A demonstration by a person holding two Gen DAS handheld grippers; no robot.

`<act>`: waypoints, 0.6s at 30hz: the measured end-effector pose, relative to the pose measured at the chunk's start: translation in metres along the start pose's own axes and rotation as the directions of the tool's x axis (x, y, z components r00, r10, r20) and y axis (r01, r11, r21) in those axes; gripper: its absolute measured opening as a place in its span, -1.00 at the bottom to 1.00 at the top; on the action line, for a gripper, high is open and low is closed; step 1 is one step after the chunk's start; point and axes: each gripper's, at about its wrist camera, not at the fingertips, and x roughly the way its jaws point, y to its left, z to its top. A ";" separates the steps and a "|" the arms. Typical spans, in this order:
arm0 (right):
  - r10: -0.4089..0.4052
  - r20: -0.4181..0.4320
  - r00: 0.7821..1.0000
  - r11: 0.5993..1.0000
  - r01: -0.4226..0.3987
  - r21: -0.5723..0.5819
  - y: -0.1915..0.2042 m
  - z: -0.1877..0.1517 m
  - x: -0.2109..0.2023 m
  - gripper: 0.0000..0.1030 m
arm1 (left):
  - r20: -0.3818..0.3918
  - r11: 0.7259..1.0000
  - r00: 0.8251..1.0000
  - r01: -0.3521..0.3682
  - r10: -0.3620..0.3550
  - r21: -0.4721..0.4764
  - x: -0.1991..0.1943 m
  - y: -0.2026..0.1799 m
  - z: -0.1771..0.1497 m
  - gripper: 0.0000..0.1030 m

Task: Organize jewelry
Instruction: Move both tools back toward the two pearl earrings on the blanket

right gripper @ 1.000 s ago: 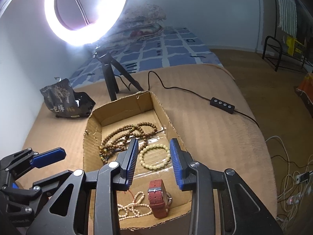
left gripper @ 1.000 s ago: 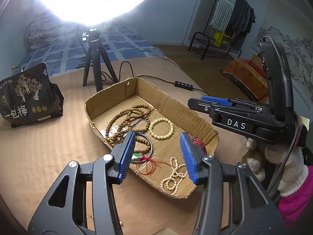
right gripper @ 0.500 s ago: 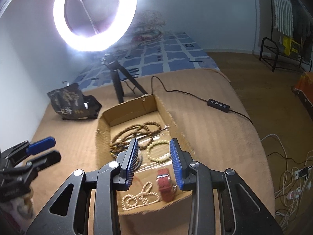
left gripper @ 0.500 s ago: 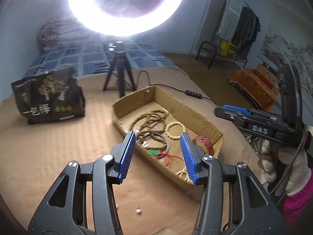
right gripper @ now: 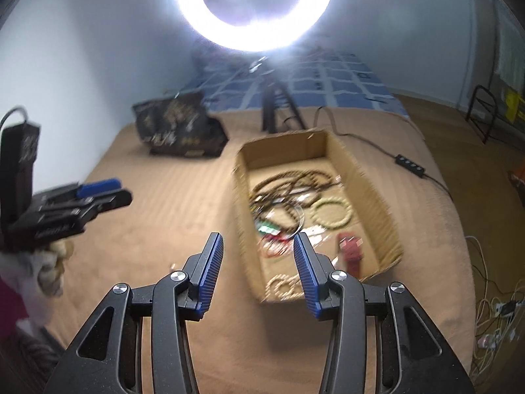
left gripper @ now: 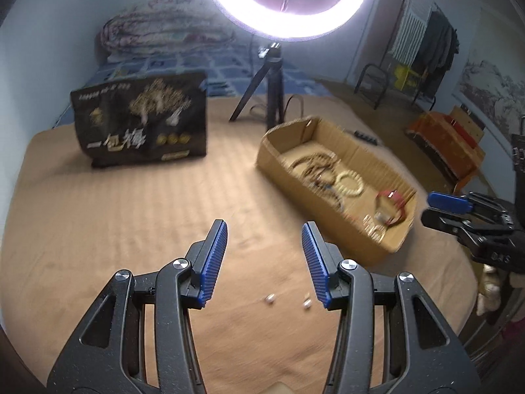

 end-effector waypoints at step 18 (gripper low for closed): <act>0.015 -0.123 0.992 0.998 -0.022 -0.057 0.070 -0.072 0.075 -0.16 | -0.132 0.996 0.991 0.013 -0.001 0.090 0.027 0.012 -0.049 -0.06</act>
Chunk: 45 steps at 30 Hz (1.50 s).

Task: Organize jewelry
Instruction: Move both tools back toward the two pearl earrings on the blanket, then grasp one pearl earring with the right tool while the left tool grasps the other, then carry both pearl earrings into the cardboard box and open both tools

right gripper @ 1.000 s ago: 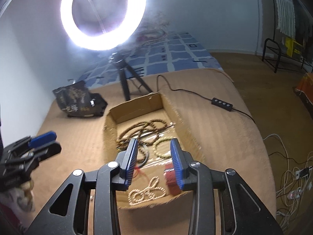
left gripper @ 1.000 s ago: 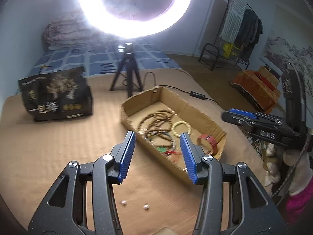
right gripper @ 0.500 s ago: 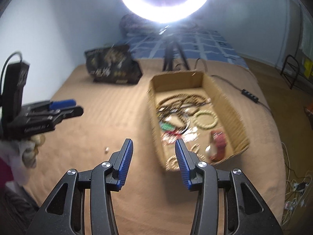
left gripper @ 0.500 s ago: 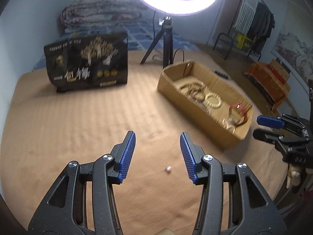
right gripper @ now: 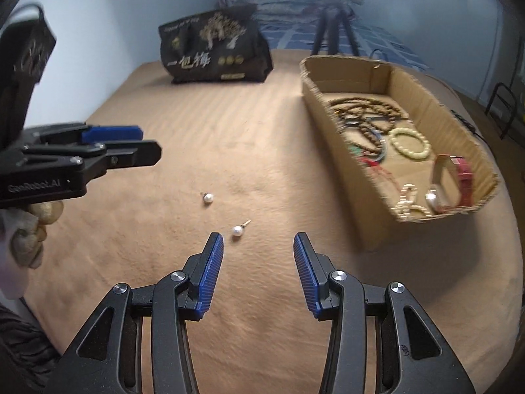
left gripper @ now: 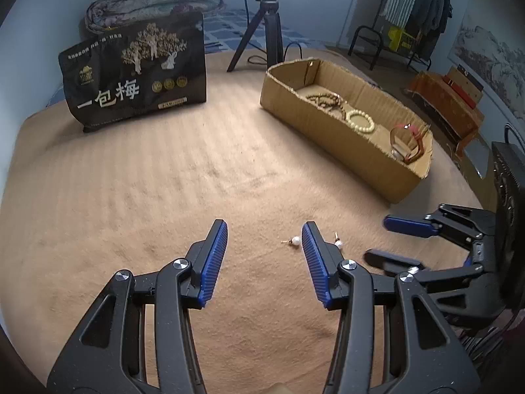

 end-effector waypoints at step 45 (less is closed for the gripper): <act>-0.045 -0.035 0.998 0.998 0.044 -0.037 0.000 0.002 0.035 -0.87 | -0.102 0.990 0.993 -0.047 0.061 0.130 0.063 -0.037 -0.005 -0.68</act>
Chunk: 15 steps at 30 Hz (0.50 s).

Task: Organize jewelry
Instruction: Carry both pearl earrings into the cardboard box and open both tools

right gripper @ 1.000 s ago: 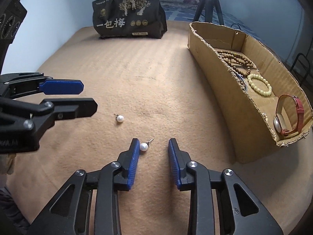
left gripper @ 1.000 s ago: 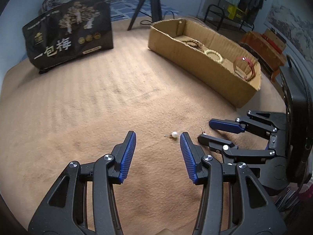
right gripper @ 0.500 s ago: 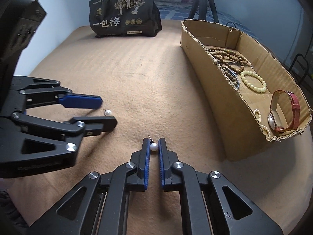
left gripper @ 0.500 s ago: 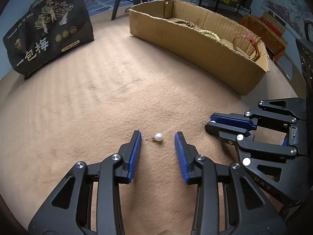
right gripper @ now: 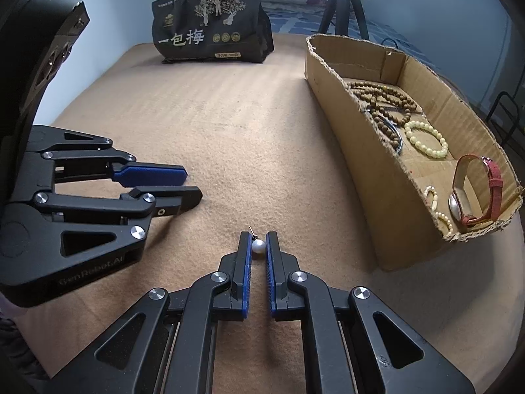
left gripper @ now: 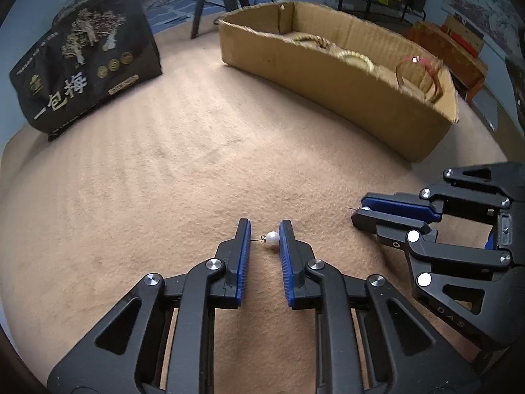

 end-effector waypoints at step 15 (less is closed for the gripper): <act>0.026 0.133 0.991 0.999 -0.024 -0.022 0.003 0.031 -0.065 -0.87 | 0.210 0.990 0.978 0.027 0.003 -0.140 -0.076 0.033 0.031 -0.68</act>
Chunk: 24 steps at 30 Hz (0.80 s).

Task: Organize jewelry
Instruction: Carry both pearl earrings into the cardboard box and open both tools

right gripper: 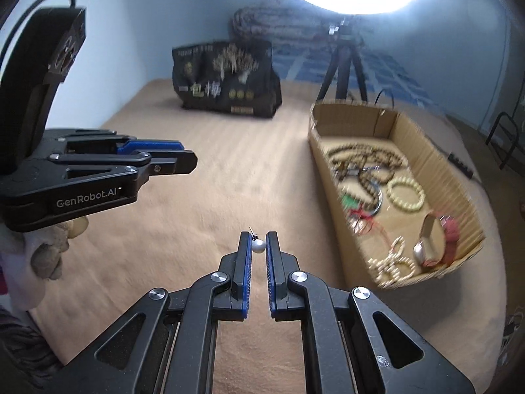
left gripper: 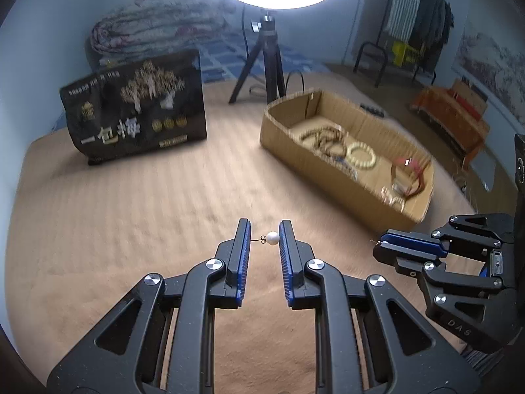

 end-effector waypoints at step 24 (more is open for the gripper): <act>-0.160 0.137 0.978 0.975 0.135 0.176 -0.118 0.061 -0.041 -0.87 | 0.128 0.993 0.986 0.109 -0.103 -0.040 0.009 -0.068 0.070 -0.68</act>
